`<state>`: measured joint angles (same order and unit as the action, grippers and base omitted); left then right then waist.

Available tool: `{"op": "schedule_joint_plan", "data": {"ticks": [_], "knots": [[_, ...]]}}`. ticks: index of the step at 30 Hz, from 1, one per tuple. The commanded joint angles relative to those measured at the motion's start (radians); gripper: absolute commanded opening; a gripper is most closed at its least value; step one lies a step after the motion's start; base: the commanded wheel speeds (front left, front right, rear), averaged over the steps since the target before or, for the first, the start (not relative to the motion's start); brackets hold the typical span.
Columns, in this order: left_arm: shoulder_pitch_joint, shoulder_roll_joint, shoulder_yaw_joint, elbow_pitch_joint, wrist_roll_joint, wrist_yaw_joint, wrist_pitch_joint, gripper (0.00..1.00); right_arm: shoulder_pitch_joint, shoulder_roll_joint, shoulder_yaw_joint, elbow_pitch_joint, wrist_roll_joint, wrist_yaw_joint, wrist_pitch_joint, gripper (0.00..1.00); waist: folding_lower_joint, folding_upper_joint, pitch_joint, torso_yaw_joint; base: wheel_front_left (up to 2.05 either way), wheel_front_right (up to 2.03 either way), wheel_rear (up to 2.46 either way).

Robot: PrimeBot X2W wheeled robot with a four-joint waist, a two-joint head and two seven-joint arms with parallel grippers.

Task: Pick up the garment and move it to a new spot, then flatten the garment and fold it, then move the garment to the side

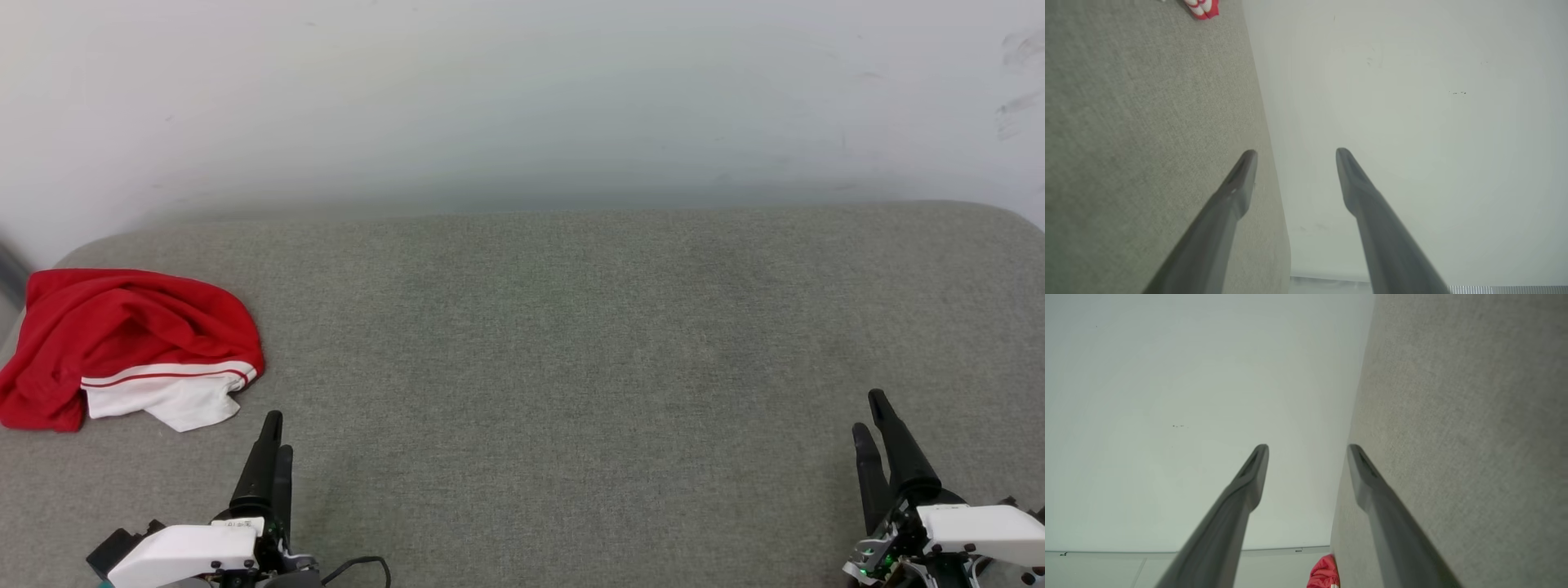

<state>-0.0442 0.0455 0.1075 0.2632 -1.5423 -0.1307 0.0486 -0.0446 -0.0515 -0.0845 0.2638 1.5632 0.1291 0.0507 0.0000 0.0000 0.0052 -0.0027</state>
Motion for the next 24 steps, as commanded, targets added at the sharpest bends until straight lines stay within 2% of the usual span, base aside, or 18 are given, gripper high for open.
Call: {"op": "schedule_joint_plan", "data": {"ticks": [1, 6, 11, 19, 24], "knots": [[-0.006, 0.003, 0.005, -0.019, 0.015, 0.0, -0.008, 1.0, -0.01, 0.0, 0.0, -0.015, -0.01, 0.002, -0.009, 1.0, 0.0, 0.0, 0.0, 0.0, 0.0, 0.0, 0.0], [0.001, 0.003, 0.025, -0.027, 0.051, 0.0, -0.031, 1.0, -0.012, 0.0, -0.001, -0.013, -0.065, 0.002, -0.031, 1.0, 0.0, 0.0, 0.001, -0.001, 0.0, 0.0, 0.0], [-0.006, 0.003, 0.089, -0.025, 0.152, 0.0, -0.052, 1.0, -0.012, 0.0, -0.02, -0.015, -0.163, 0.002, -0.052, 1.0, 0.0, 0.0, 0.002, -0.003, 0.0, 0.0, 0.0], [-0.014, 0.004, 0.143, -0.089, 0.323, 0.003, -0.083, 1.0, -0.018, 0.0, -0.038, -0.108, -0.476, 0.002, -0.084, 1.0, 0.0, 0.0, 0.006, -0.006, 0.0, 0.0, 0.0], [0.003, 0.004, 0.102, -0.183, 0.491, 0.059, -0.101, 1.0, -0.018, 0.0, -0.032, -0.18, -0.633, 0.002, -0.102, 1.0, 0.0, 0.0, 0.009, -0.008, 0.0, 0.0, 0.0]]}}
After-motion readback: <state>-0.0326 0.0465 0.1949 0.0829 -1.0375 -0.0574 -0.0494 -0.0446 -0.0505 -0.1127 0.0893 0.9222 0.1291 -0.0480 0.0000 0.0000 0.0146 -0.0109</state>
